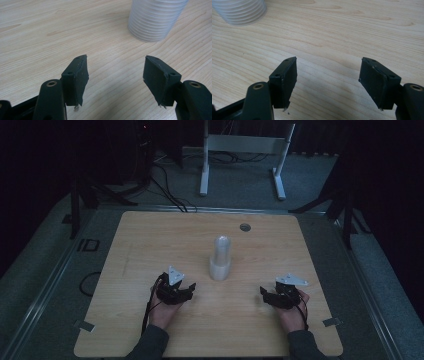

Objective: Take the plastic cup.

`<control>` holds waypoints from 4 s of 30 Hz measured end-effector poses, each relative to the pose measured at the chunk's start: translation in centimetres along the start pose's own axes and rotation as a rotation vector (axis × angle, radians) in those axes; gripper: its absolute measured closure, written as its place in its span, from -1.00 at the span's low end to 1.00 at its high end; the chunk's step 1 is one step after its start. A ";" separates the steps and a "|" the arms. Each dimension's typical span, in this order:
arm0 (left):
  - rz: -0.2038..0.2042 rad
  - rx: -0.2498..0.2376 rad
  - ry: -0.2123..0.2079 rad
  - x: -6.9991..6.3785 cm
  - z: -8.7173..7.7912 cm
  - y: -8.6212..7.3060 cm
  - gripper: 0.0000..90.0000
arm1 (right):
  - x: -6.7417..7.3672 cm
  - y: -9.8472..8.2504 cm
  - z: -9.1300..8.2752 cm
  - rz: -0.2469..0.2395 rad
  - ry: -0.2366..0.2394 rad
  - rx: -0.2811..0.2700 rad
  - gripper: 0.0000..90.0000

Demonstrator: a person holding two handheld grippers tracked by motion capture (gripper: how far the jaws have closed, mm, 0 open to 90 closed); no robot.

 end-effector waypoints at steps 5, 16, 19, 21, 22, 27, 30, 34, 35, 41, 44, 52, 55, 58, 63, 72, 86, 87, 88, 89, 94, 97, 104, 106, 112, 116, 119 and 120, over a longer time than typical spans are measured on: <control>0.002 -0.009 -0.006 0.0 -0.1 0.0 -0.20 | 0.1 0.1 0.0 -0.001 0.002 -0.003 -0.33; -0.004 -0.016 -0.039 -0.2 -0.1 0.7 -0.22 | 0.9 1.0 -0.2 -0.032 0.025 -0.013 -0.31; -0.001 -0.024 -0.050 -0.4 -0.1 0.8 -0.24 | 1.1 1.5 -0.4 -0.046 0.023 -0.022 -0.31; 0.000 -0.025 -0.058 -0.5 0.0 1.0 -0.26 | 1.2 1.9 -0.6 -0.053 0.025 -0.032 -0.31; -0.002 -0.031 -0.061 -0.6 0.1 1.0 -0.26 | 1.3 2.0 -0.7 -0.058 0.024 -0.034 -0.30; 0.002 -0.036 -0.081 -1.0 0.2 1.6 -0.26 | 1.7 3.1 -0.8 -0.077 0.034 -0.045 -0.29; 0.000 -0.034 -0.086 -1.1 0.3 2.0 -0.26 | 2.0 3.5 -0.8 -0.084 0.038 -0.051 -0.29; 0.012 -0.039 -0.091 -1.4 0.5 2.8 -0.27 | 2.7 4.5 -0.7 -0.114 0.043 -0.063 -0.29; 0.012 -0.039 -0.091 -1.4 0.5 2.8 -0.27 | 2.8 4.6 -0.7 -0.114 0.044 -0.064 -0.29; 0.034 -0.058 -0.091 -1.7 0.6 3.5 -0.27 | 3.3 5.3 -0.7 -0.131 0.053 -0.069 -0.29; 0.042 -0.068 -0.089 -1.9 0.6 3.8 -0.27 | 3.4 5.6 -0.6 -0.138 0.057 -0.073 -0.29; 0.060 -0.088 -0.098 -2.5 0.9 4.9 -0.29 | 4.1 6.5 -0.6 -0.149 0.070 -0.092 -0.29; 0.065 -0.092 -0.101 -2.7 1.1 5.1 -0.32 | 4.3 6.7 -0.6 -0.156 0.072 -0.094 -0.29; 0.064 -0.099 -0.115 -3.0 1.4 5.5 -0.36 | 4.6 7.3 -0.7 -0.165 0.072 -0.109 -0.29; 0.057 -0.105 -0.120 -3.0 1.6 5.6 -0.36 | 4.8 7.9 -0.8 -0.178 0.075 -0.114 -0.29; 0.061 -0.120 -0.149 -3.7 2.3 6.8 -0.43 | 5.7 9.6 -1.0 -0.209 0.087 -0.133 -0.30; 0.054 -0.134 -0.165 -4.5 3.6 7.2 -0.47 | 6.3 10.7 -0.7 -0.226 0.102 -0.140 -0.33; 0.054 -0.138 -0.168 -4.5 3.6 7.3 -0.47 | 6.3 10.7 -0.7 -0.226 0.103 -0.140 -0.33; 0.059 -0.141 -0.171 -4.5 3.6 7.3 -0.47 | 6.4 10.7 -0.7 -0.226 0.104 -0.140 -0.33; 0.063 -0.142 -0.173 -4.6 3.7 7.3 -0.47 | 6.4 10.8 -0.7 -0.227 0.105 -0.141 -0.33; 0.066 -0.145 -0.179 -4.8 4.1 7.5 -0.49 | 6.5 11.1 -0.6 -0.232 0.110 -0.143 -0.33; 0.061 -0.157 -0.190 -4.9 4.4 7.5 -0.51 | 6.7 11.3 -0.5 -0.232 0.115 -0.146 -0.33; 0.074 -0.180 -0.196 -5.2 4.8 7.5 -0.52 | 7.0 11.6 -0.2 -0.235 0.130 -0.148 -0.33; 0.073 -0.185 -0.192 -5.2 4.9 7.5 -0.53 | 7.1 11.7 -0.1 -0.235 0.132 -0.148 -0.33; 0.078 -0.190 -0.186 -5.4 4.9 7.5 -0.52 | 7.5 12.3 0.2 -0.232 0.154 -0.158 -0.33; 0.083 -0.191 -0.181 -5.4 4.9 7.5 -0.52 | 8.0 13.0 0.5 -0.244 0.170 -0.166 -0.30; 0.084 -0.193 -0.180 -5.4 4.9 7.5 -0.52 | 8.1 13.4 0.7 -0.240 0.181 -0.178 -0.28; 0.085 -0.194 -0.178 -5.4 4.9 7.4 -0.52 | 8.2 13.6 0.7 -0.233 0.188 -0.179 -0.28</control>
Point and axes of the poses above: each handheld gripper's, and its own axes: z roughly forward along the jaws, y roughly out of its top, x roughly to its left, the point moved 1 cm from there along z, roughly forward along the jaws, and after that the axes turned 15 degrees about y, right-handed, at the moved point
